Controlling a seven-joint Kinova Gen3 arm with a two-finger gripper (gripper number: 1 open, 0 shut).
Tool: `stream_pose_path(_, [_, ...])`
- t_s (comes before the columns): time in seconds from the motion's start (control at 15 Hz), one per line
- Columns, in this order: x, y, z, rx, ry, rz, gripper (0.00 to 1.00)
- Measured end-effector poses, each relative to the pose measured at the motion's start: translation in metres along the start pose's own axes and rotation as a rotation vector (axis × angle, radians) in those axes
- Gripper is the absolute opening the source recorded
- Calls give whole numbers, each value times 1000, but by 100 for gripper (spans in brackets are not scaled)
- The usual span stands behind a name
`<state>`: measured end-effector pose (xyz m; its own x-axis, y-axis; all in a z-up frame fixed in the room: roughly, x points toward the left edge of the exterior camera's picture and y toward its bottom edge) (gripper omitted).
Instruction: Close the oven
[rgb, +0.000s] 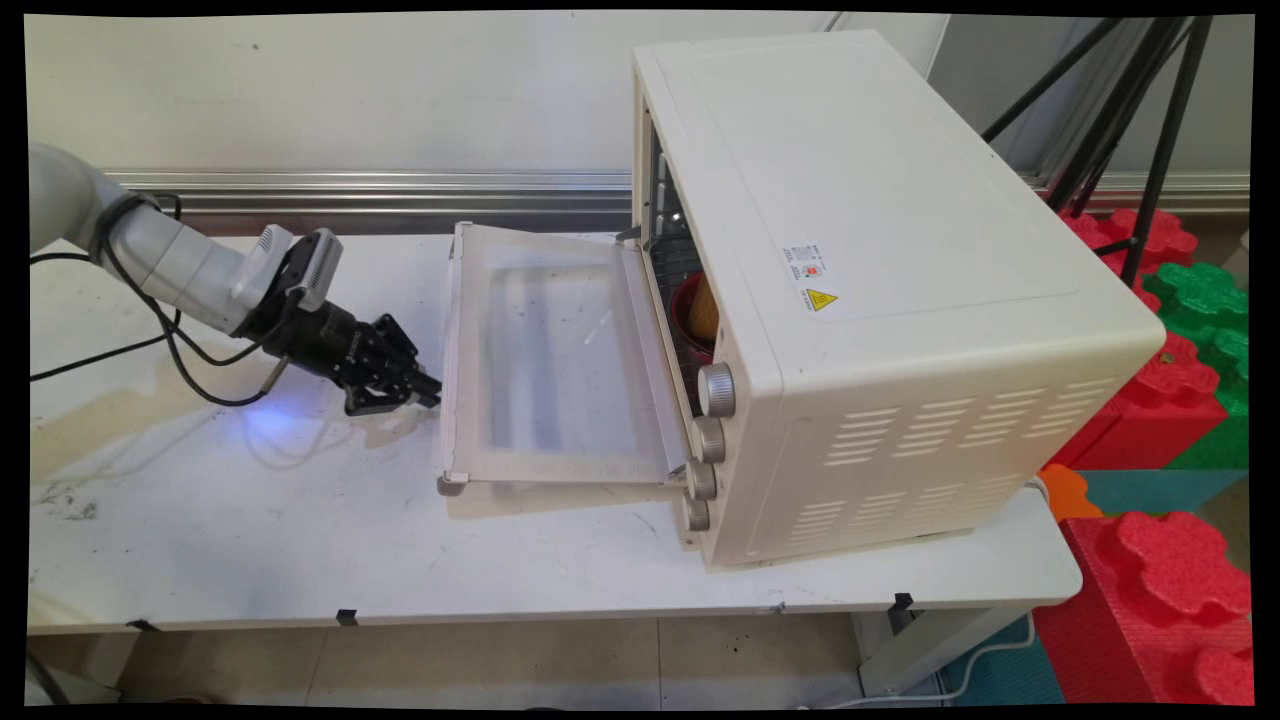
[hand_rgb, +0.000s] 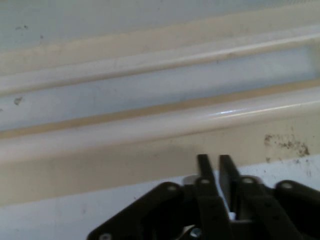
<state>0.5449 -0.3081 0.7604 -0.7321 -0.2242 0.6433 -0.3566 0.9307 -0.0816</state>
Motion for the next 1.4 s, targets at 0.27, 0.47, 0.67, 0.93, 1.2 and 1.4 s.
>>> stream_pose_path(0.27, [-1, -1, 8, -4, 17, -7, 0])
stream_pose_path(0.47, [0, -1, 12, -2, 36, -7, 0])
stream_pose_path(0.67, [1, -2, 12, 8, 60, -10, 0])
stream_pose_path(0.93, [4, -1, 6, 24, 91, -16, 0])
stream_pose_path(1.2, [12, 1, -4, 41, 122, -12, 0])
stream_pose_path(1.4, [23, 0, -14, 57, 155, -2, 0])
